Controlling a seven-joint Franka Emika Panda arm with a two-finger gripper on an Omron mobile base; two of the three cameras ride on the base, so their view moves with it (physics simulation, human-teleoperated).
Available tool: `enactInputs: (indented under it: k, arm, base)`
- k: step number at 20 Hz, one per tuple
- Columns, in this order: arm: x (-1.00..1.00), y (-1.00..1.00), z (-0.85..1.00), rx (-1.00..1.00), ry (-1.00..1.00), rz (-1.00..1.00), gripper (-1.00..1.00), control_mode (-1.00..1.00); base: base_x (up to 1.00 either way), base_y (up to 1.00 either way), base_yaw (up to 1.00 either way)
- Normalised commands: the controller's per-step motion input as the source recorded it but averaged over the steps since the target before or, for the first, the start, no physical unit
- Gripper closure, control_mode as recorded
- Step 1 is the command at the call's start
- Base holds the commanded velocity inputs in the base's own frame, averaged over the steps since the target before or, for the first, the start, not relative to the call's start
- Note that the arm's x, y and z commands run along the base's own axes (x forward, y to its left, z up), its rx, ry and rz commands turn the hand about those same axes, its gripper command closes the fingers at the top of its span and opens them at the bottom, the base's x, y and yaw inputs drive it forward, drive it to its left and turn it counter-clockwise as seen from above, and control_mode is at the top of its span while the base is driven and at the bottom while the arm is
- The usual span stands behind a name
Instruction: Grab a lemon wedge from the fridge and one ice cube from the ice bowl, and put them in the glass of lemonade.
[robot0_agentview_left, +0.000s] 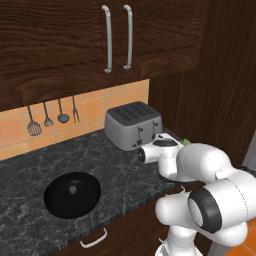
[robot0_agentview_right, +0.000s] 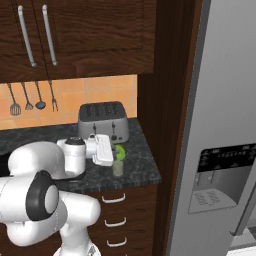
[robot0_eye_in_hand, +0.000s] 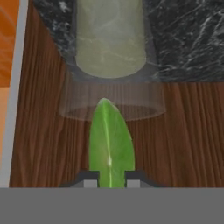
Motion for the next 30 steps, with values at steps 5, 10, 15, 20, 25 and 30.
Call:
enactInputs:
  k: [5,10,15,20,25,30]
  arm:
    - [0.05,0.13,-0.01,-0.06,0.00,-0.02,-1.00,-1.00]
    - [0.00,0.21,0.00,-0.05,0.00,-0.03,-1.00,-1.00]
    - [-0.26,0.25,0.25,-0.01,-0.07,-0.01,-1.00,-1.00]
    - [-0.86,0.12,0.48,0.02,-0.18,0.00,-1.00,-1.00]
    - [-0.90,0.34,0.46,0.14,-0.17,0.00,-1.00,-1.00]
    - [-0.86,0.56,0.25,0.15,-0.20,0.00,-1.00,-1.00]
  base:
    - [0.00,0.00,0.00]
    - [0.00,0.00,0.00]
    - [0.00,0.00,0.00]
    - [0.00,0.00,0.00]
    - [0.00,0.00,0.00]
    - [0.00,0.00,0.00]
